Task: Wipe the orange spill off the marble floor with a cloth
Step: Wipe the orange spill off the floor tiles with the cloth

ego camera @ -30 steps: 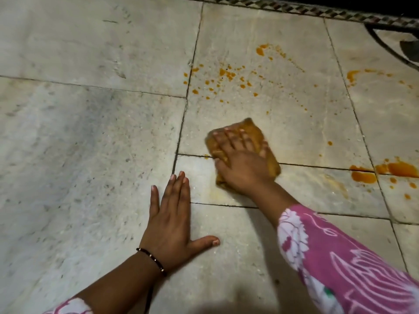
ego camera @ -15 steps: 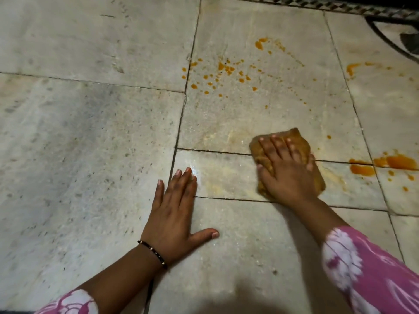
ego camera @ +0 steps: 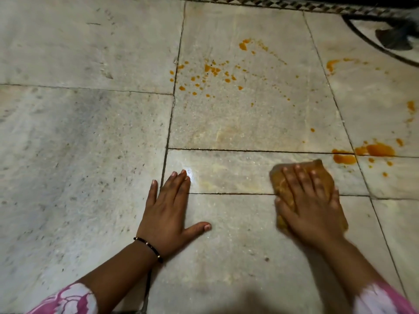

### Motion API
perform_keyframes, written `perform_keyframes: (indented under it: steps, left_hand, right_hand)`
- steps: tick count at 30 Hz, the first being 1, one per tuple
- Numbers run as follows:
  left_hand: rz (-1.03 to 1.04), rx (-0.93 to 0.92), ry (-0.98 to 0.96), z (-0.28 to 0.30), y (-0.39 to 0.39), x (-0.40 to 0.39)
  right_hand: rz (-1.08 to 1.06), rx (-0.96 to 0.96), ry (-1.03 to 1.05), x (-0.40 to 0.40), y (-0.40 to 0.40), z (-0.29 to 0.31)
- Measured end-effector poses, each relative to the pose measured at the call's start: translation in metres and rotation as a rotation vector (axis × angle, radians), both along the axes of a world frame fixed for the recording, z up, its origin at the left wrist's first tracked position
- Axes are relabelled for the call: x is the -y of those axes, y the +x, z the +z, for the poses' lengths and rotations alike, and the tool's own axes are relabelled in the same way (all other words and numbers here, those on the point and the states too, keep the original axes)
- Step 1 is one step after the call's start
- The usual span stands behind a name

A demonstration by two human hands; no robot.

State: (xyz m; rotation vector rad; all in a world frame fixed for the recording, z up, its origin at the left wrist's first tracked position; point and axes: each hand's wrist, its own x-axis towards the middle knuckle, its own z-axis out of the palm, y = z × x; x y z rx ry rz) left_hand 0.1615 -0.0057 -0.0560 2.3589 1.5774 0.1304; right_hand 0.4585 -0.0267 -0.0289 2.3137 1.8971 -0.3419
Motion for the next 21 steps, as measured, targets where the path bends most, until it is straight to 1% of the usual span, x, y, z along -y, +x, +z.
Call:
perform_keyframes:
  steps: [2,4,6,9,12,13,14,16,19,21]
  left_hand:
    - [-0.005,-0.021,0.004,0.0,0.0,0.0]
    - [-0.014,-0.025,-0.001,0.0,0.001,-0.001]
    - [-0.012,-0.027,0.004,-0.001,0.0,-0.001]
    - [-0.006,-0.02,0.011,-0.003,0.0,0.0]
    - [-0.011,0.007,0.023,-0.005,-0.001,-0.001]
    - [-0.008,0.016,0.024,-0.005,-0.001,-0.001]
    - [-0.005,0.021,0.024,-0.005,-0.001,-0.001]
    - [0.003,0.013,0.025,-0.004,-0.001,0.0]
    - [-0.007,-0.006,0.022,-0.004,0.001,0.0]
    - [-0.006,-0.016,0.014,-0.003,0.0,0.0]
  right_hand:
    - [-0.07,-0.037,-0.06,-0.041,-0.007,-0.002]
    - [-0.009,-0.074,-0.09,-0.063,-0.029,-0.001]
    - [0.189,-0.052,-0.076,-0.057,-0.058,-0.003]
    - [0.484,-0.043,0.023,0.001,-0.081,-0.004]
    - [0.713,-0.011,-0.024,0.05,-0.036,-0.006]
    - [0.75,0.021,-0.039,0.056,-0.014,-0.006]
    - [0.73,0.049,-0.059,0.056,0.006,-0.004]
    - [0.567,0.084,-0.102,0.038,0.025,0.001]
    - [0.339,0.074,-0.098,-0.006,0.014,-0.001]
    - [0.279,0.057,-0.116,-0.041,-0.009,-0.002]
